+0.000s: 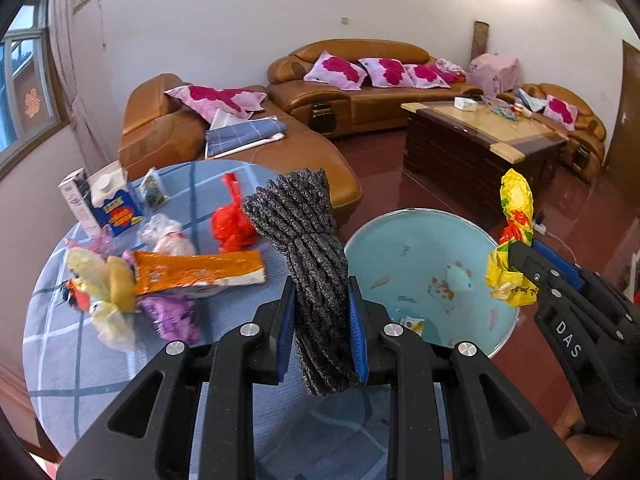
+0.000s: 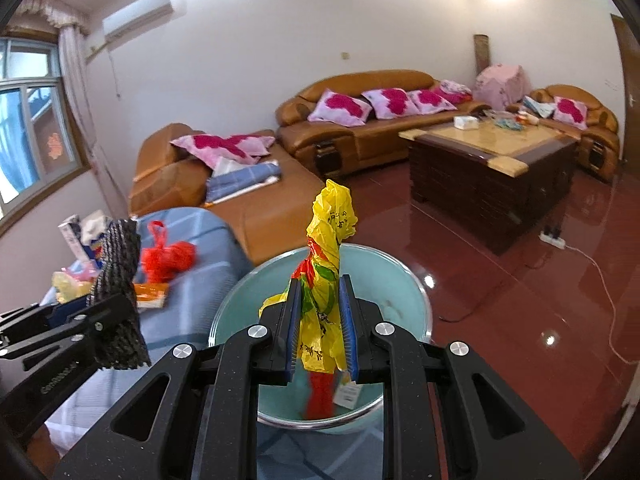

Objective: Collect trash
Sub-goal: 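Carry the black net and yellow wrapper over the teal bucket with both tools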

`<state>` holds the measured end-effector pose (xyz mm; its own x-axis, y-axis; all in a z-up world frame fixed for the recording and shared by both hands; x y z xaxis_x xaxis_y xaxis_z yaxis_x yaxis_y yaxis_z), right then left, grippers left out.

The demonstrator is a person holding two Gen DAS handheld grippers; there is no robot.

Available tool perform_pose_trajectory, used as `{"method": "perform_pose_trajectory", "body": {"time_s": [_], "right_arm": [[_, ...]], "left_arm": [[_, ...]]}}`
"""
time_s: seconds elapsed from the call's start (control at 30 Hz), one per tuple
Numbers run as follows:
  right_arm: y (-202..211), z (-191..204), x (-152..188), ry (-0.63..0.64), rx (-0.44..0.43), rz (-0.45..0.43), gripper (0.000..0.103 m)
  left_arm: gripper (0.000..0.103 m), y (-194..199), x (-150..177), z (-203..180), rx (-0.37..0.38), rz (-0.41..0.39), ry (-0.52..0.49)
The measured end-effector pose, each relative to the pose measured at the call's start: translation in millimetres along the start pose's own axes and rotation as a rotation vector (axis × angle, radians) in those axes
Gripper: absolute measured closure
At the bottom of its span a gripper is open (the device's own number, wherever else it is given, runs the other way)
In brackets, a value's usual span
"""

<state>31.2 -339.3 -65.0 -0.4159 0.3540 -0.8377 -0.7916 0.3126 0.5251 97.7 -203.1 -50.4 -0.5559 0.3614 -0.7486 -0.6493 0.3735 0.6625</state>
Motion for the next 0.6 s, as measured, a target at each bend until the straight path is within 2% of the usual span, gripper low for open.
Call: {"method": "perform_pose_trajectory", "body": {"time_s": [0.23, 0.6], "right_arm": [[-21, -18, 9, 0.0, 0.044, 0.044, 0.083], [-47, -26, 24, -0.023, 0.013, 0.139, 0.08]], "left_arm": [[0.079, -29, -2, -24, 0.035, 0.042, -0.033], [0.078, -62, 7, -41, 0.052, 0.113, -0.041]]}}
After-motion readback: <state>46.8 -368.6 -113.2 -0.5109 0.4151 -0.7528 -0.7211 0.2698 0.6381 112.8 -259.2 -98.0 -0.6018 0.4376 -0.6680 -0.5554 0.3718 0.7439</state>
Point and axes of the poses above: each gripper's, at about its wrist camera, not at the fingertips, and y roughly against the way its jaws point, z to its left, x to its underside, the point moved 4 cm from there along -y, roughly the way its jaws point, and after that the axes turned 4 degrees about x, right-handed, at the moved point
